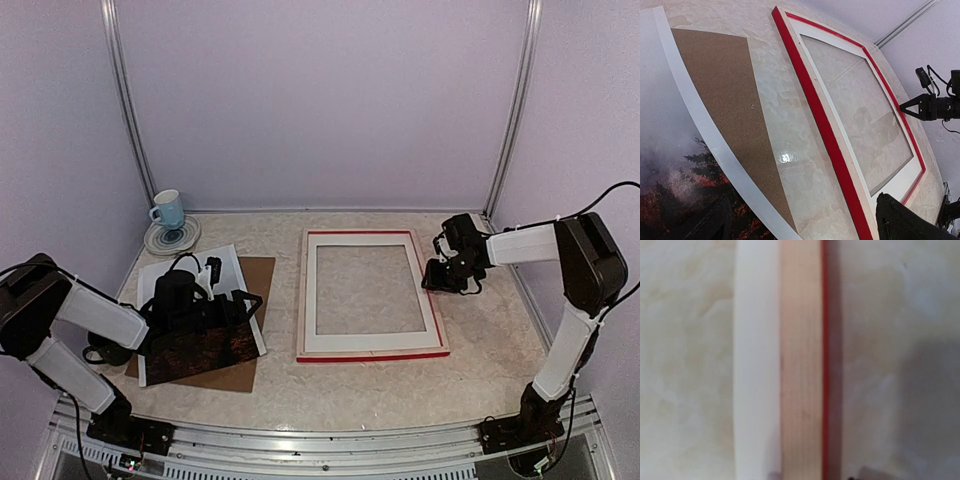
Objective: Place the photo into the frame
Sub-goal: Move the frame body to the center of the board, then pick up the photo from the backboard.
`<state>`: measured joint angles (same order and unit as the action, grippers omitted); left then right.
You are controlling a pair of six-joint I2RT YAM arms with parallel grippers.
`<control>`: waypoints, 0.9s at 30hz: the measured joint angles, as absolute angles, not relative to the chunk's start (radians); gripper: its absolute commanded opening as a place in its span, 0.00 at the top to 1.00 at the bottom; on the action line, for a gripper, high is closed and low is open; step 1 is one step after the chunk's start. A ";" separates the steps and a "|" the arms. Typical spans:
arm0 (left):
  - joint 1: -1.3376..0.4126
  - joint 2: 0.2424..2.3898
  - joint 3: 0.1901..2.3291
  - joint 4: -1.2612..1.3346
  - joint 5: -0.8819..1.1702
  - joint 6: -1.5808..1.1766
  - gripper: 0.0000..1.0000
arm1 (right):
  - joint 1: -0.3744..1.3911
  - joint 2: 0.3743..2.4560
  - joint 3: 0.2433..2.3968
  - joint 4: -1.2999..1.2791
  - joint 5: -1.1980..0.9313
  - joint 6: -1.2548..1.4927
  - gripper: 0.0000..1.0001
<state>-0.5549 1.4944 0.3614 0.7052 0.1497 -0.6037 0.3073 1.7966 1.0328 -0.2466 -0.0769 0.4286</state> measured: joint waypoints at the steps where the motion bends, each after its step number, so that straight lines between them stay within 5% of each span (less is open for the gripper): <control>1: -0.555 1.494 0.361 0.705 0.150 -0.604 0.01 | 0.309 1.789 1.040 -0.261 -0.070 0.424 0.50; 15: -0.555 1.494 0.361 0.705 0.141 -0.604 0.01 | 0.421 1.691 1.190 -0.379 -0.098 0.389 0.33; 27: -0.555 1.444 0.361 0.658 0.079 -0.596 0.01 | 0.694 1.895 1.518 -0.427 -0.224 0.399 0.28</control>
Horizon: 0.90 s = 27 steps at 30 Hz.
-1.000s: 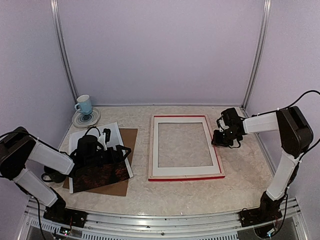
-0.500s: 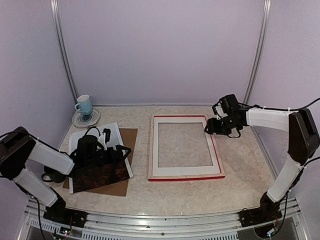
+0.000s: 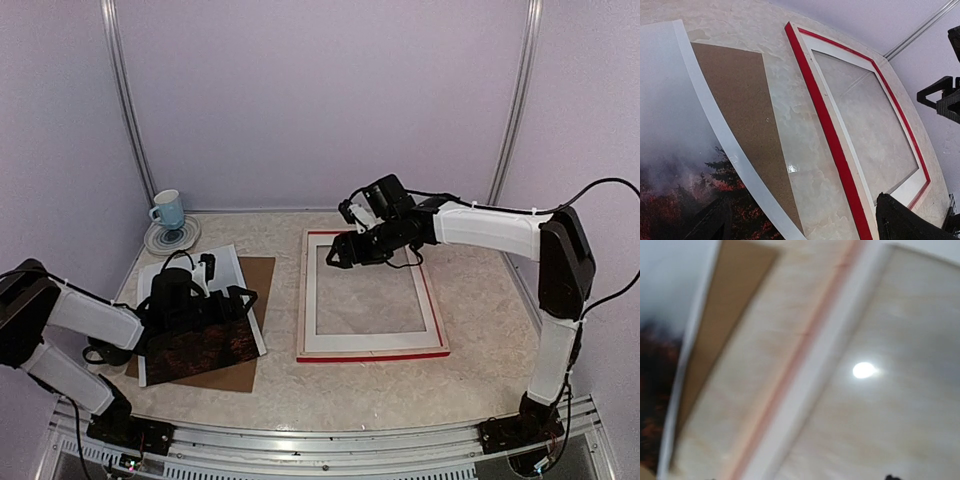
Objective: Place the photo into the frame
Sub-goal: Pick up the photo from the backboard.
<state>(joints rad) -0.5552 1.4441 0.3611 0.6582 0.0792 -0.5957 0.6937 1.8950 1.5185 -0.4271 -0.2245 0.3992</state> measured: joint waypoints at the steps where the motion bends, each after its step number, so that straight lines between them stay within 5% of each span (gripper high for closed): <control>1: -0.555 1.425 0.361 0.645 0.071 -0.594 0.01 | 0.715 1.922 1.547 -0.429 -0.236 0.403 0.27; 18: -0.555 1.156 0.324 0.427 -0.124 -0.587 0.01 | 0.928 2.317 1.948 -0.483 -0.418 0.461 0.28; 27: -0.555 1.110 0.316 0.366 -0.173 -0.598 0.01 | 0.944 2.393 1.988 -0.534 -0.477 0.481 0.29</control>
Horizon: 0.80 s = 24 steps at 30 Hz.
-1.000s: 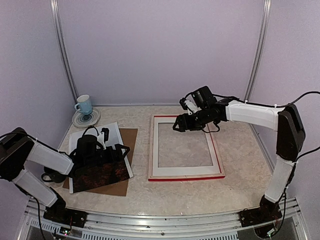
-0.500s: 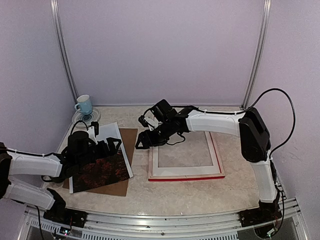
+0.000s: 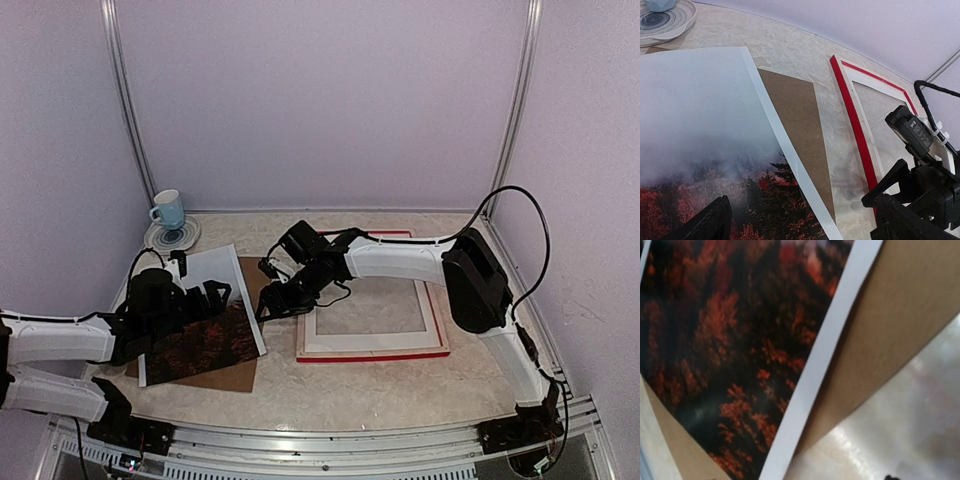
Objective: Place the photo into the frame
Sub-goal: Pick up the photo from the backboard.
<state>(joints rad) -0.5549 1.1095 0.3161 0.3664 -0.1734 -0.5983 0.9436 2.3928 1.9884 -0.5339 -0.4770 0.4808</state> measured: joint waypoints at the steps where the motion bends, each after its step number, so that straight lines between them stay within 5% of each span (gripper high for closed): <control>1: -0.555 1.110 0.316 0.365 -0.174 -0.598 0.01 | 0.944 2.398 1.988 -0.536 -0.490 0.483 0.29; 24: -0.555 1.130 0.287 0.404 -0.167 -0.608 0.01 | 0.947 2.487 2.015 -0.552 -0.783 0.474 0.35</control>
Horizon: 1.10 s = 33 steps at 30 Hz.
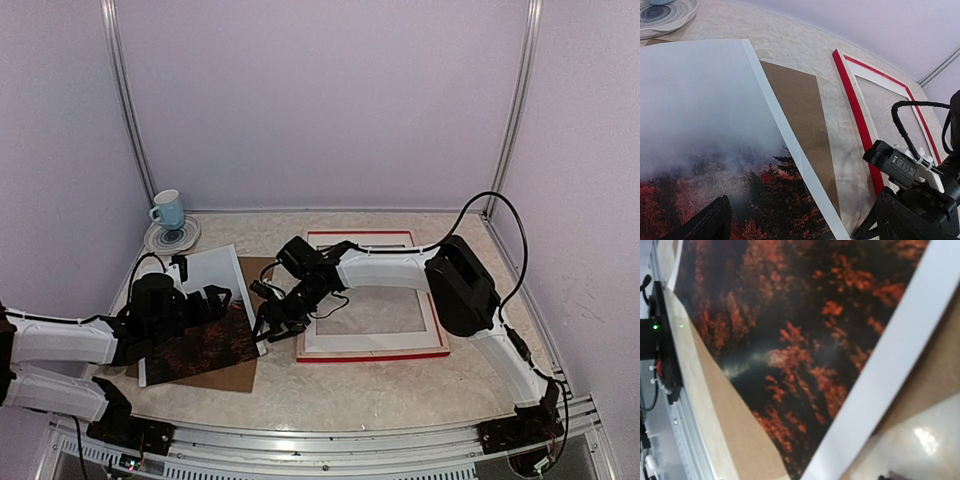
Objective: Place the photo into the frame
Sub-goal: Pick up the photo from the backboard.
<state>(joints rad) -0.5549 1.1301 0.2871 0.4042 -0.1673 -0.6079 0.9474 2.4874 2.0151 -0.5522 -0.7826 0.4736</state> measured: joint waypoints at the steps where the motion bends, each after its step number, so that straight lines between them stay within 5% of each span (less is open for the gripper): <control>1: -0.555 1.134 0.285 0.408 -0.166 -0.610 0.01 | 0.947 2.490 2.018 -0.551 -0.788 0.474 0.35; 33: -0.555 1.352 0.242 0.574 -0.082 -0.704 0.01 | 0.949 2.519 2.048 -0.510 -0.875 0.505 0.37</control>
